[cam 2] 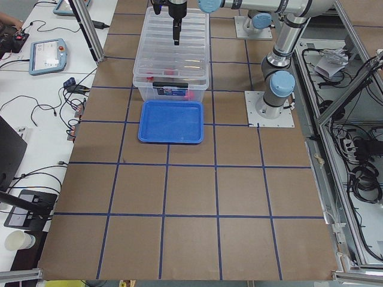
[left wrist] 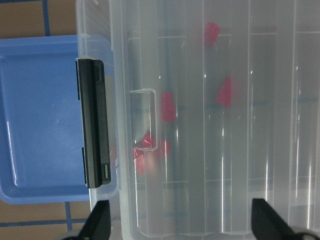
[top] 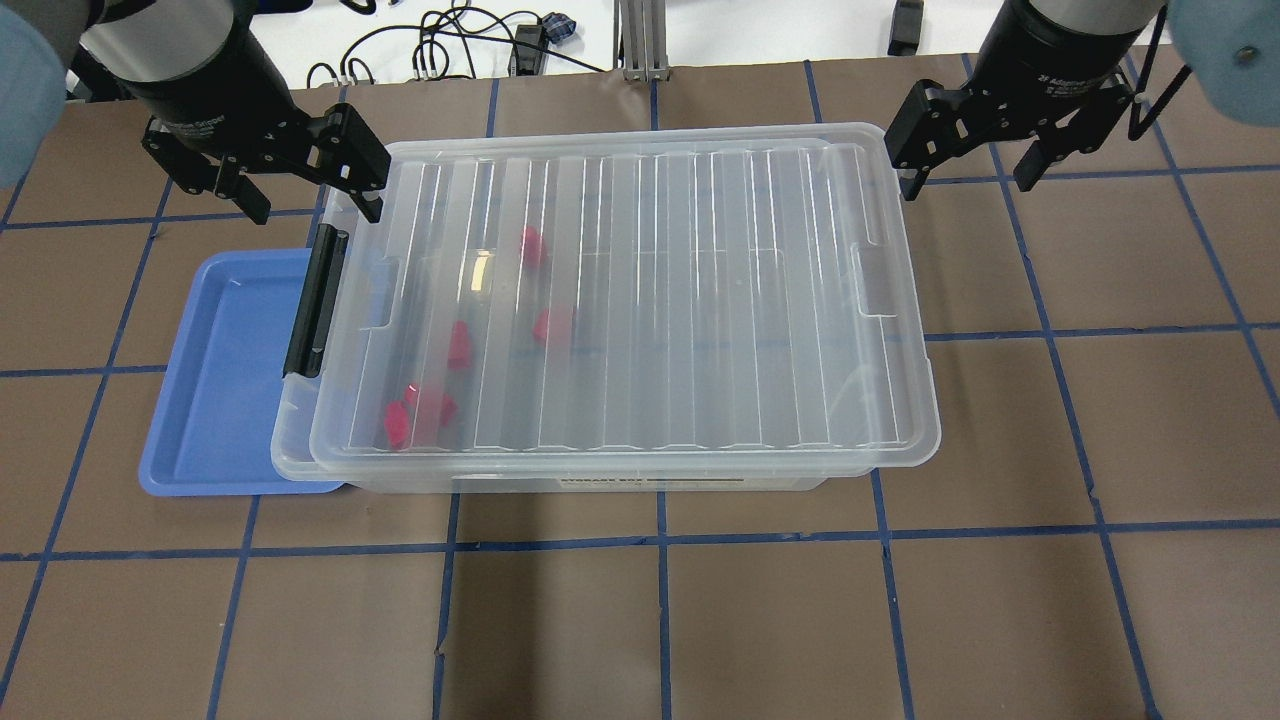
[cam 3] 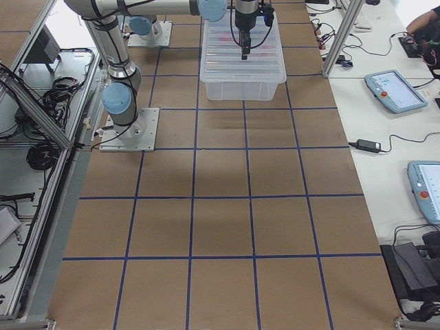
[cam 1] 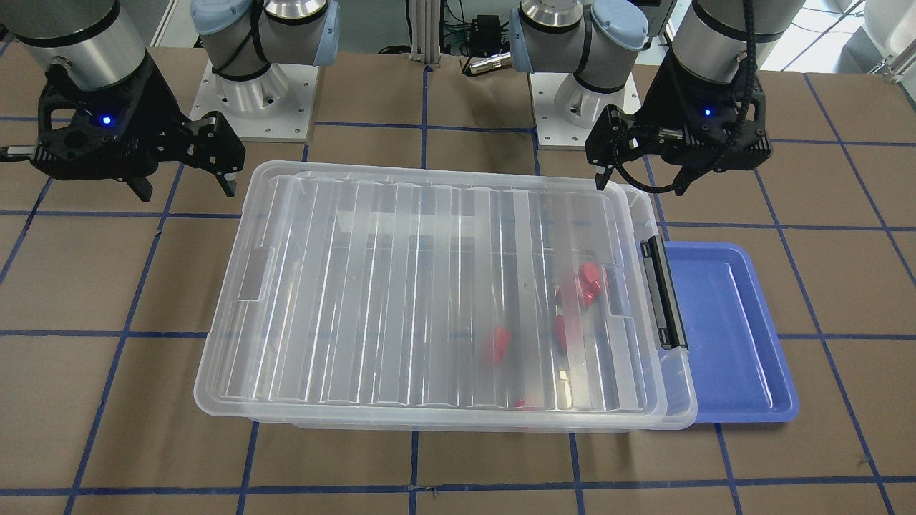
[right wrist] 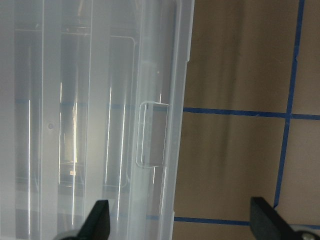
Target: Place red block in blue tray from box
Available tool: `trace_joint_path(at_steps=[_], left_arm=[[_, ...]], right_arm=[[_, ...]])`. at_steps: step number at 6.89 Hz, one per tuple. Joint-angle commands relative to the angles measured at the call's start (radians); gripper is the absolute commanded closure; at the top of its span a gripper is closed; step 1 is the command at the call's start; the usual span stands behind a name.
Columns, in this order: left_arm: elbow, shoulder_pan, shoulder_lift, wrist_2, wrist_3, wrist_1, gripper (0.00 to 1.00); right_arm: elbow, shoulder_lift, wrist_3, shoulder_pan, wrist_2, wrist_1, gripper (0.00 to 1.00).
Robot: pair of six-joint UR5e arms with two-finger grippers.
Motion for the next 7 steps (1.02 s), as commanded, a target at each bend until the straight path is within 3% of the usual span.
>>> trace_joint_path(at_steps=[1,5,6,7], left_arm=[[0.0,0.0,0.002,-0.002,0.0,0.0,0.0],[-0.002,0.0,0.007,-0.002,-0.002,0.0,0.0],[0.0,0.0,-0.004,-0.002,-0.002,0.0,0.0],[0.0,0.0,-0.002,-0.002,-0.002,0.0,0.0]], right_arm=[[-0.002,0.0,0.0,-0.004,-0.003,0.0,0.0],[0.003,0.005,0.0,-0.008,-0.012,-0.005,0.0],[0.023,0.011,-0.006,-0.005,-0.015,-0.011,0.0],[0.094,0.043,-0.014,-0.007,-0.011,-0.093,0.0]])
